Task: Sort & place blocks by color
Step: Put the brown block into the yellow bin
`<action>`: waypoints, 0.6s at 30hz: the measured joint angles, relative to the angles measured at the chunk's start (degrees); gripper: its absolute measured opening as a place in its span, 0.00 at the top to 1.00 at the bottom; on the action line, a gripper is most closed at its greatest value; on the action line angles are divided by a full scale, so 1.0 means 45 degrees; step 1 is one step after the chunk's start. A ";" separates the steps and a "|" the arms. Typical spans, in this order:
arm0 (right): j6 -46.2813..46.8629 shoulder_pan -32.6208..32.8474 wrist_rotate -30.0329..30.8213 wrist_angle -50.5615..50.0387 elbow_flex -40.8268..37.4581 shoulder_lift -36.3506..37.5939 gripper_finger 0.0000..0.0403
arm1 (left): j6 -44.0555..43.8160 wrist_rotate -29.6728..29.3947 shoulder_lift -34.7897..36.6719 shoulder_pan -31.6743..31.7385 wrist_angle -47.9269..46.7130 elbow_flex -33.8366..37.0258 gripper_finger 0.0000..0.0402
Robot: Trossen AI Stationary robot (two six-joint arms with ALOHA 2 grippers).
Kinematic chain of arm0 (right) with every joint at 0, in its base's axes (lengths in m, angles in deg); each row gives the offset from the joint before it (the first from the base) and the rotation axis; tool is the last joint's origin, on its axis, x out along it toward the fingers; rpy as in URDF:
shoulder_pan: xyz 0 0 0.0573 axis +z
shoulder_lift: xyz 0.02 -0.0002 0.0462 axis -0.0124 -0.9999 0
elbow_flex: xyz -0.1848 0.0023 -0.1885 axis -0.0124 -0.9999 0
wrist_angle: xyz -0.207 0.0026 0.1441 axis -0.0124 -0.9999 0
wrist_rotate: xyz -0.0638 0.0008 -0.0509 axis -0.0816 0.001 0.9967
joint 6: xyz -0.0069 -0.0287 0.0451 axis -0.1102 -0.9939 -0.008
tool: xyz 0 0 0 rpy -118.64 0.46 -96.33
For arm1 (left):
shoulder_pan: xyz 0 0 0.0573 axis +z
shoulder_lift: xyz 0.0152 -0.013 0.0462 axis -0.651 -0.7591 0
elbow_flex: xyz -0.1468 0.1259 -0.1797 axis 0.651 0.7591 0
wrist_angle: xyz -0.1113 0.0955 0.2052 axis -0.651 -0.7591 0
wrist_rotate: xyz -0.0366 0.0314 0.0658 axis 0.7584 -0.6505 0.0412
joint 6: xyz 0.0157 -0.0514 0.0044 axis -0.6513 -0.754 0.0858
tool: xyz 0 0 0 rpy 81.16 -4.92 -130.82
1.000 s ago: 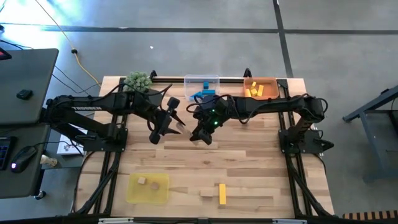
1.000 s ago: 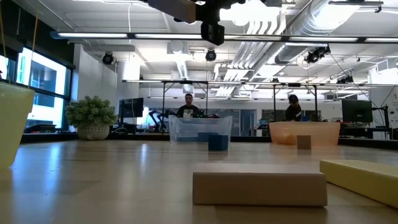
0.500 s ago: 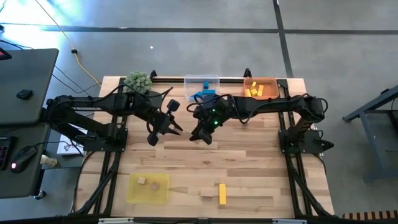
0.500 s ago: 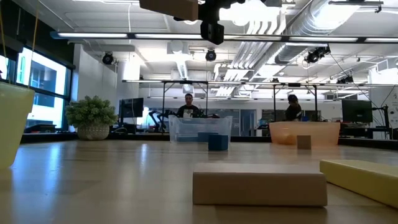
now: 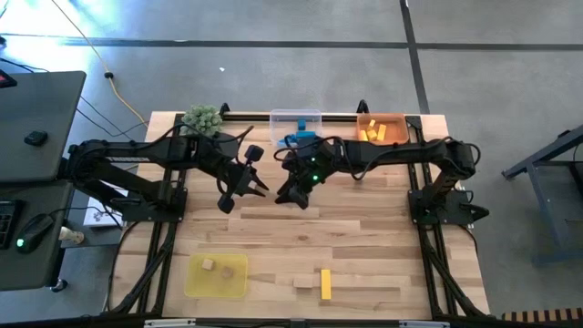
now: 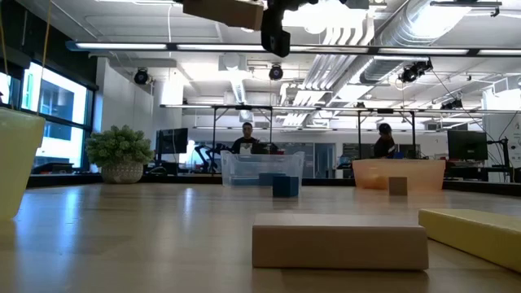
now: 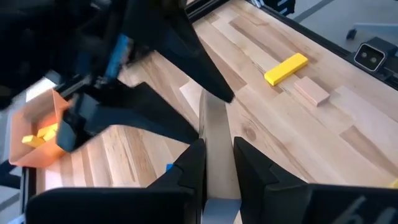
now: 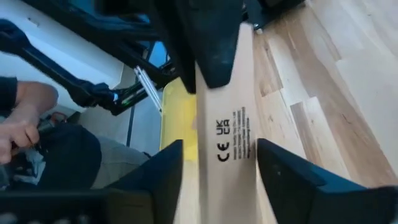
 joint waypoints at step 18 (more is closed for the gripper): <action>0.0190 -0.0823 -0.0419 -0.0282 0.0001 0.0008 0.42 | -0.2507 -0.0057 0.0022 -0.0526 -0.2217 0.0012 0.90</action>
